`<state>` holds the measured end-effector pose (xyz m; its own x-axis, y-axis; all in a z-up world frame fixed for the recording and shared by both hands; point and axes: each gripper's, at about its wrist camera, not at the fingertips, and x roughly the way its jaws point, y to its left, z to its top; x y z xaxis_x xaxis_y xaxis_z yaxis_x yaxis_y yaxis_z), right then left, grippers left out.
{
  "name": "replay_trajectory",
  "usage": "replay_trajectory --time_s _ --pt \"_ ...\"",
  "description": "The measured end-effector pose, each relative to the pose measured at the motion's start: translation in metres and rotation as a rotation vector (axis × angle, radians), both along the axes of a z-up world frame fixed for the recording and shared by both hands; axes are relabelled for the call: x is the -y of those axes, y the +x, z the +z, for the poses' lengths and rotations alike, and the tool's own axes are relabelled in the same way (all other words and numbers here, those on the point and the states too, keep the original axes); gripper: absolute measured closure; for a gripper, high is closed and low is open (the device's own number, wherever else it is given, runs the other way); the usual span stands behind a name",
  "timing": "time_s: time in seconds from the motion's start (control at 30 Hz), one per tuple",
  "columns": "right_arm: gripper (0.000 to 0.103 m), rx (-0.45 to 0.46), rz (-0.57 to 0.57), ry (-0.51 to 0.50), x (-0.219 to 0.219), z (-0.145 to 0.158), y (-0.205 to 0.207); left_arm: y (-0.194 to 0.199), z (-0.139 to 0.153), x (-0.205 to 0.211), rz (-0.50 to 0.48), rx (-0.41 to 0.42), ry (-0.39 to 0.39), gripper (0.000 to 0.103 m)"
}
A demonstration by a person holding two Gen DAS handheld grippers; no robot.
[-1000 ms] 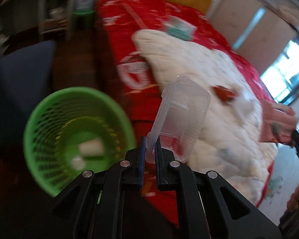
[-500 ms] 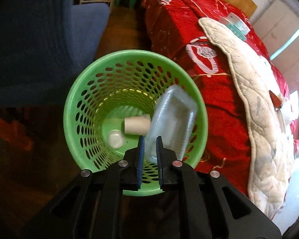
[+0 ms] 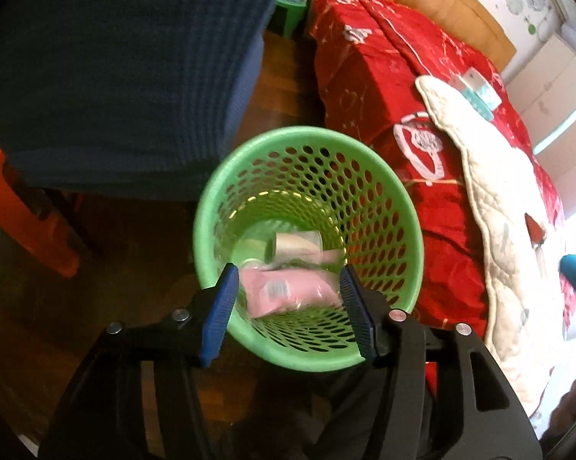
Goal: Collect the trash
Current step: 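Release the clear container into the green basket while the right gripper drops the pink package in, then reach the right gripper to the clear rectangular tray and close on its rim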
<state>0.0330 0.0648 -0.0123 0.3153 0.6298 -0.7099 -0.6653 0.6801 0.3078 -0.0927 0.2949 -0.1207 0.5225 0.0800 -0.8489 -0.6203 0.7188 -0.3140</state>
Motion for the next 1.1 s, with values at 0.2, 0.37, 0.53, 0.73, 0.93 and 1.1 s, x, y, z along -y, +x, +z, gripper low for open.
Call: replay_trajectory --time_s 0.2,0.37,0.53,0.73,0.93,1.1 --pt "0.065 0.009 0.018 -0.025 -0.009 -0.007 -0.013 -0.006 0.006 -0.003 0.005 -0.007 0.031 0.045" --pt "0.035 0.003 -0.028 -0.012 0.008 -0.01 -0.008 -0.002 0.008 0.005 -0.029 0.017 0.02 0.045" --pt "0.028 -0.001 -0.09 -0.019 0.034 -0.015 -0.001 0.012 0.015 0.021 -0.084 0.033 0.022 0.045" --pt "0.018 0.017 -0.193 -0.045 0.074 -0.02 0.015 0.032 0.021 0.043 -0.145 0.045 0.042 0.044" --pt "0.016 0.019 -0.324 -0.06 0.123 -0.022 0.039 0.046 0.023 0.06 -0.18 0.046 0.047 0.042" --pt "0.014 0.042 -0.426 -0.078 0.162 -0.02 0.064 0.054 0.022 0.069 -0.197 0.035 0.05 0.042"
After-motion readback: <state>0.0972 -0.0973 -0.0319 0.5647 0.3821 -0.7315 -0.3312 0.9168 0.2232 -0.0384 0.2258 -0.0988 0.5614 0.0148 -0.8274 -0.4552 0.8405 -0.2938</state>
